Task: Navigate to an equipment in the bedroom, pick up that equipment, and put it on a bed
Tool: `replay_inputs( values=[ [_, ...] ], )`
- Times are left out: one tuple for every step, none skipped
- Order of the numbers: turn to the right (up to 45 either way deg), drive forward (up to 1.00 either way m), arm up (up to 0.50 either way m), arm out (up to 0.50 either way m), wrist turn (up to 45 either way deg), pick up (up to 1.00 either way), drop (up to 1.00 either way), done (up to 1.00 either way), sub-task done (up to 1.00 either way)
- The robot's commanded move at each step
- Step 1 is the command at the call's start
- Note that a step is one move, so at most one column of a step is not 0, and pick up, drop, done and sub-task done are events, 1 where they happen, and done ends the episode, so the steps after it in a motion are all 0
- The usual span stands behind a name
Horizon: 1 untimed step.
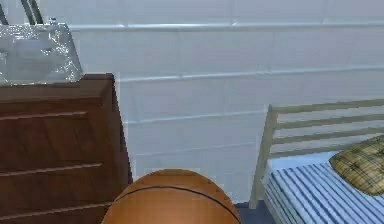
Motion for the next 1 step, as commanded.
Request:
replay_inputs(
  values=[
    [-45.0,0.00,0.00,0.00,0.0,0.00,0.00,0.00,0.00]
  ],
)
